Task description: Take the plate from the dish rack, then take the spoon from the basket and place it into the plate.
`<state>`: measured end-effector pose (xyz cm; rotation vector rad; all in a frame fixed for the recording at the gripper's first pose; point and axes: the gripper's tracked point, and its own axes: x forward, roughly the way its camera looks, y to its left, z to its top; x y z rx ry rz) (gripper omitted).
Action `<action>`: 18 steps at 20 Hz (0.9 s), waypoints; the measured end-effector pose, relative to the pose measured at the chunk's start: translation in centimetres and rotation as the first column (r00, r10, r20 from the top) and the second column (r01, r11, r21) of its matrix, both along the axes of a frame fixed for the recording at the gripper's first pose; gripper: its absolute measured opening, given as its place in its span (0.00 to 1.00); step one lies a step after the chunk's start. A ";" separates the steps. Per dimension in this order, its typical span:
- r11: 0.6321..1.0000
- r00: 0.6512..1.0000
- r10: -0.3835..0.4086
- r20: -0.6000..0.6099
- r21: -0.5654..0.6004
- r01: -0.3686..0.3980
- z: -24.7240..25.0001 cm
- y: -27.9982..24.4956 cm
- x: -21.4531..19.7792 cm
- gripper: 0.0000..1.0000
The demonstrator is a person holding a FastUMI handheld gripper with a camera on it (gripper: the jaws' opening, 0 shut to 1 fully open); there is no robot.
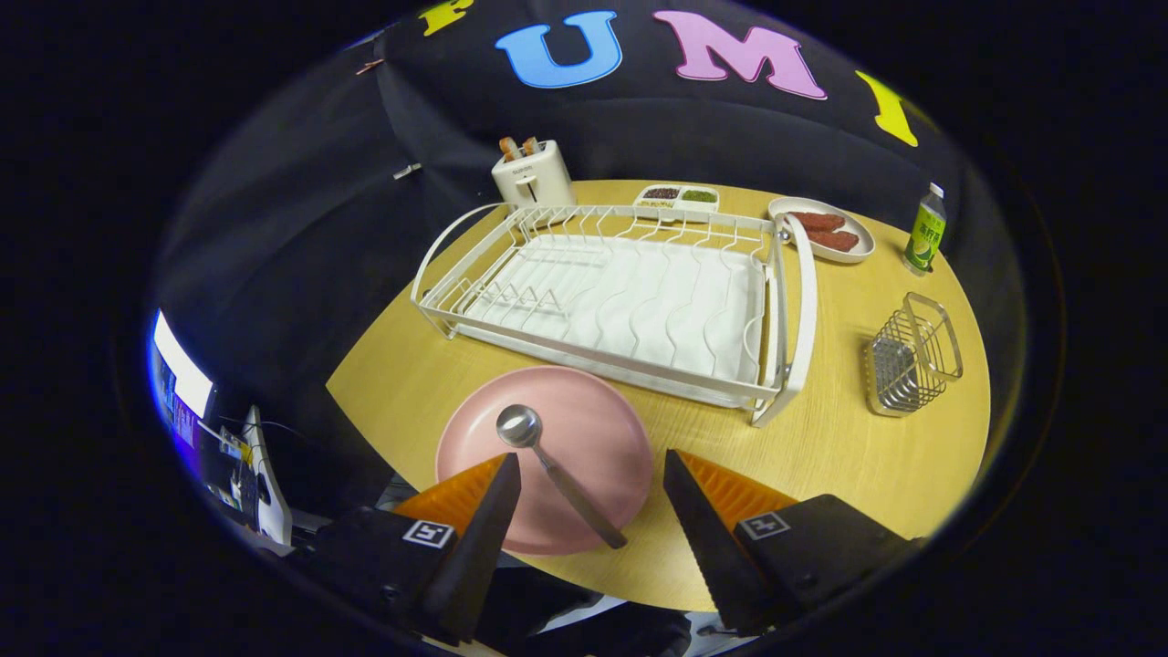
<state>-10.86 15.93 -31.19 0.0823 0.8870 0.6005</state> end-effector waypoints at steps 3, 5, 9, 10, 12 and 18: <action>0.999 0.995 -0.047 0.083 0.018 0.045 3.8 -1.4 1.9 0.99; 0.995 0.985 -0.095 0.143 0.049 0.089 6.8 -2.6 3.3 0.99; 0.981 0.944 -0.190 0.270 0.093 0.170 13.1 -5.8 6.1 0.99; 0.977 0.930 -0.209 0.301 0.103 0.186 14.8 -6.7 6.8 0.99; 0.969 0.902 -0.246 0.355 0.118 0.218 17.4 -8.6 7.7 0.98; 0.935 0.805 -0.353 0.478 0.142 0.326 23.9 -15.0 8.9 0.99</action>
